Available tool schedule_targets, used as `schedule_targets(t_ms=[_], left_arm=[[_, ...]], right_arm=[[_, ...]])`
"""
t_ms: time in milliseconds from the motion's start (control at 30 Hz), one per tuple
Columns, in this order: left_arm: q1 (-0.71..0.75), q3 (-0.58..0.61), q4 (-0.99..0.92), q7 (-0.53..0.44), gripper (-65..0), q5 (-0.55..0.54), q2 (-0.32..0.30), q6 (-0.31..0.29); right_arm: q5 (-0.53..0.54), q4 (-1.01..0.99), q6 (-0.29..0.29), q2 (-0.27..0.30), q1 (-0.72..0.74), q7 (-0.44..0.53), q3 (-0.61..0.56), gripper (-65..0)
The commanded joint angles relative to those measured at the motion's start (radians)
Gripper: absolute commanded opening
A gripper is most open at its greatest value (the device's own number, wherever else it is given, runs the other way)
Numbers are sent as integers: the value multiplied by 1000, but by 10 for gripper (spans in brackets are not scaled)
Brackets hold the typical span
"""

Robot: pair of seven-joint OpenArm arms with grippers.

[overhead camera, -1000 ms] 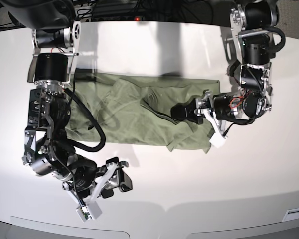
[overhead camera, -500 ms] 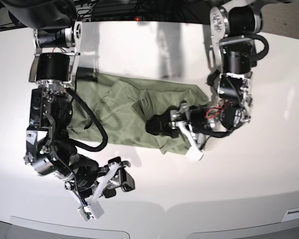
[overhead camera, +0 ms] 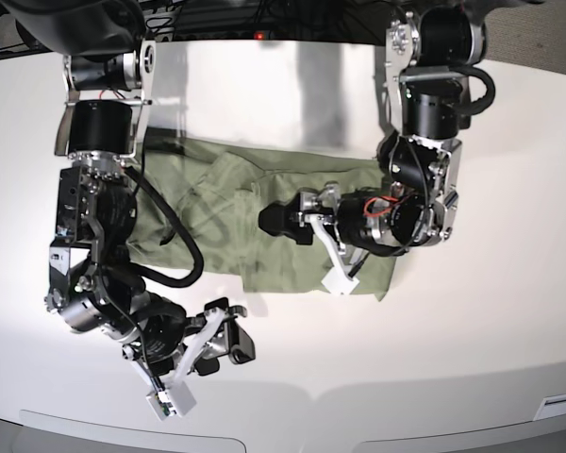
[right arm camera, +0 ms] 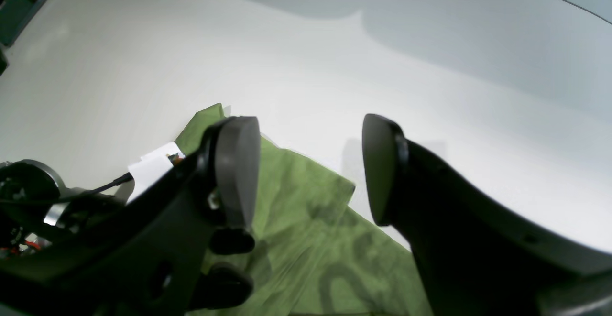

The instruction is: Fold the T-shirt properly

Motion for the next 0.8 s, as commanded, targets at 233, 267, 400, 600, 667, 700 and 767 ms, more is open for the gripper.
schedule_targets(t_ms=[233, 267, 400, 600, 667, 700, 767], left_arm=[[-28, 2, 15, -15, -249, -23, -61, -10], [-28, 2, 15, -15, -249, -23, -71, -10], [-27, 1, 15, -15, -249, -22, -103, -10], [-27, 1, 15, -16, -249, -23, -115, -10], [-27, 1, 15, -16, -249, -41, -115, -10], [-27, 1, 15, -15, -249, -50, -116, -10], [-27, 1, 15, -15, -249, -57, -115, -10]], right_arm=[[-149, 14, 12, 12, 31, -7, 3, -307], [-202, 14, -3, 24, 31, -8, 11, -307], [-229, 14, -142, 90, 30, -77, 79, -307], [-165, 14, -198, 209, -17, -182, 238, -307], [-136, 14, -196, 231, -71, -188, 291, -307], [-125, 14, -194, 237, -101, -188, 313, -298], [-111, 13, -180, 241, -169, -187, 351, -242]])
